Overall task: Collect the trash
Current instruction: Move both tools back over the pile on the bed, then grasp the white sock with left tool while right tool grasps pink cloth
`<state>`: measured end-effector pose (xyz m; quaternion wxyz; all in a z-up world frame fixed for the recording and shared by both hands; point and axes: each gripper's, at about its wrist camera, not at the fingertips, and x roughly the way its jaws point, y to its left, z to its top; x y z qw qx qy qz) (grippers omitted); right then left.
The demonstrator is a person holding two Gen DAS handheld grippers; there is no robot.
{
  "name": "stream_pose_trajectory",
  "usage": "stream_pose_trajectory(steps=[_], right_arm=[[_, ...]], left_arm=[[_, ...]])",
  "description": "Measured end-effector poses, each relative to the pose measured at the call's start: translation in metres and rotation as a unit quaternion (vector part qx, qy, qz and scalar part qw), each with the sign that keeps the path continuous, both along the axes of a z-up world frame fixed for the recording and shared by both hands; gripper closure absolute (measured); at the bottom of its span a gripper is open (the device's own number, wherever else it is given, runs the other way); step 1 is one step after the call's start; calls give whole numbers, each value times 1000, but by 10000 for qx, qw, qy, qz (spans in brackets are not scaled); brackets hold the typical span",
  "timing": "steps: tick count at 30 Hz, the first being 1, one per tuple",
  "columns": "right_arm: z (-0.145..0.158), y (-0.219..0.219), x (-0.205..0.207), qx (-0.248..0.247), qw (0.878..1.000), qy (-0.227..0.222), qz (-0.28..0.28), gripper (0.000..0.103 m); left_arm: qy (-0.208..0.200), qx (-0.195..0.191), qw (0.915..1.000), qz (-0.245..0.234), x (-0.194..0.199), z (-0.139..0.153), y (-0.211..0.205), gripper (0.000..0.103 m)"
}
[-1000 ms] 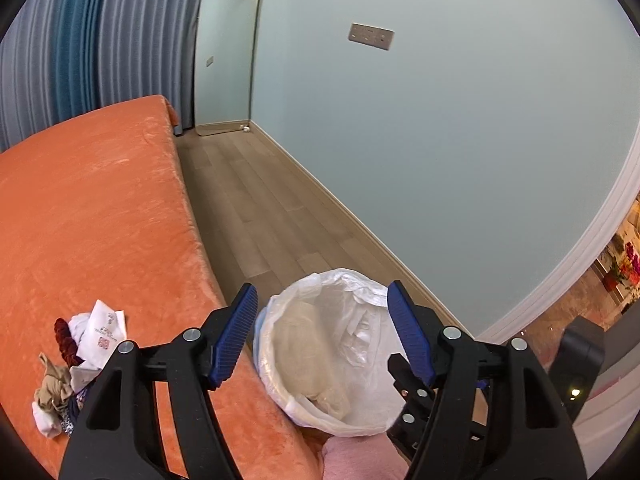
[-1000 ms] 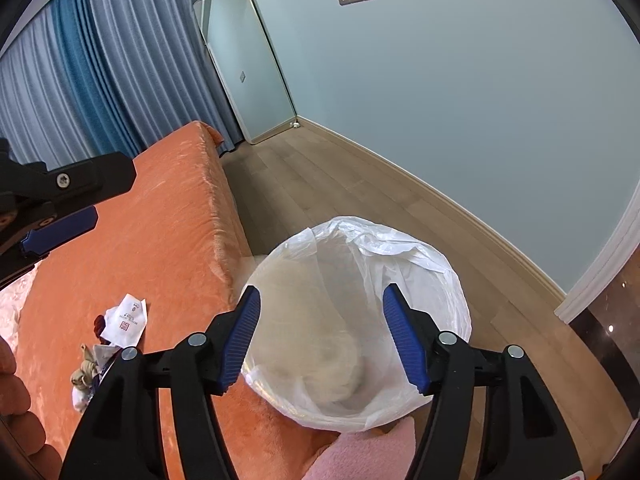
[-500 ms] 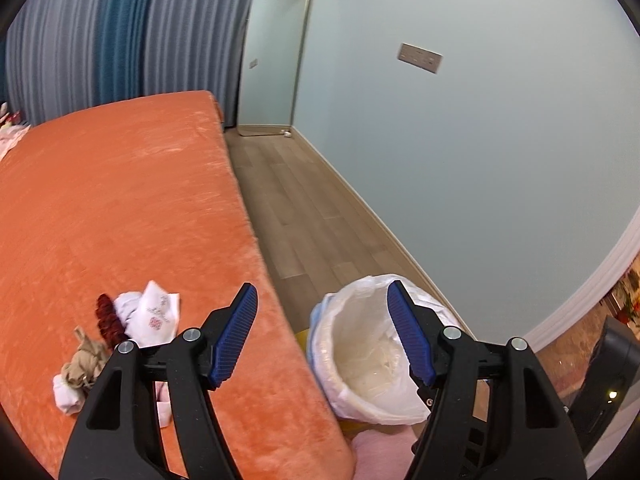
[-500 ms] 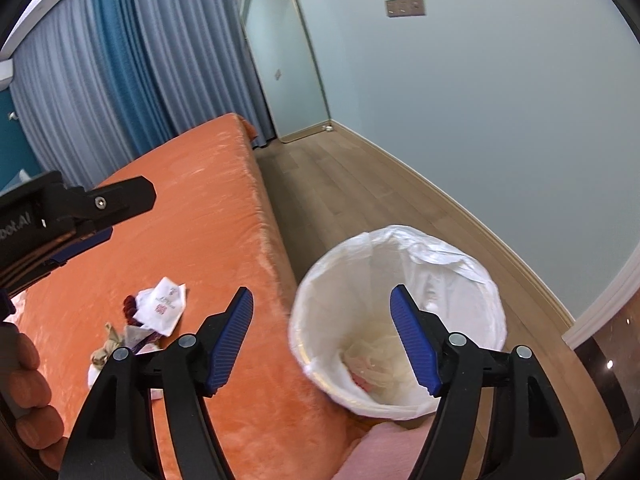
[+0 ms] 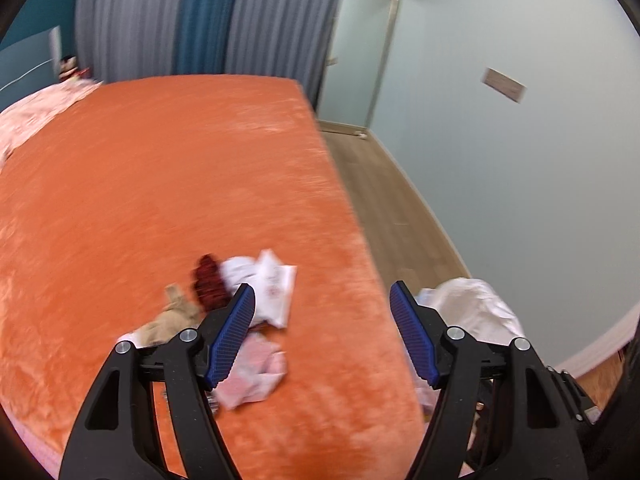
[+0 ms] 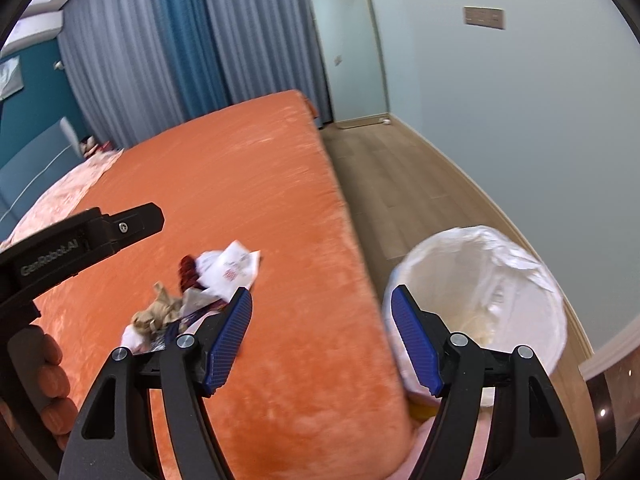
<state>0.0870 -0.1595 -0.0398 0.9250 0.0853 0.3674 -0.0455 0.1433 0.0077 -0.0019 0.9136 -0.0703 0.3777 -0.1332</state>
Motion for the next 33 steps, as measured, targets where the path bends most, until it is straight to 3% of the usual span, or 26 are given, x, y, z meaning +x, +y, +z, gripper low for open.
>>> stream_pose_trajectory(steps=[9, 17, 33], right_arm=[[-22, 62, 12, 33, 9978, 271, 597, 34], [-52, 111, 27, 97, 9926, 574, 1070, 34], [-122, 161, 76, 77, 9817, 1290, 1399, 37]], left_arm=[[354, 129, 9958, 829, 3, -36, 86, 37], [864, 185, 9869, 1348, 6, -85, 148, 37], [1777, -231, 9758, 1254, 33, -168, 178, 37]])
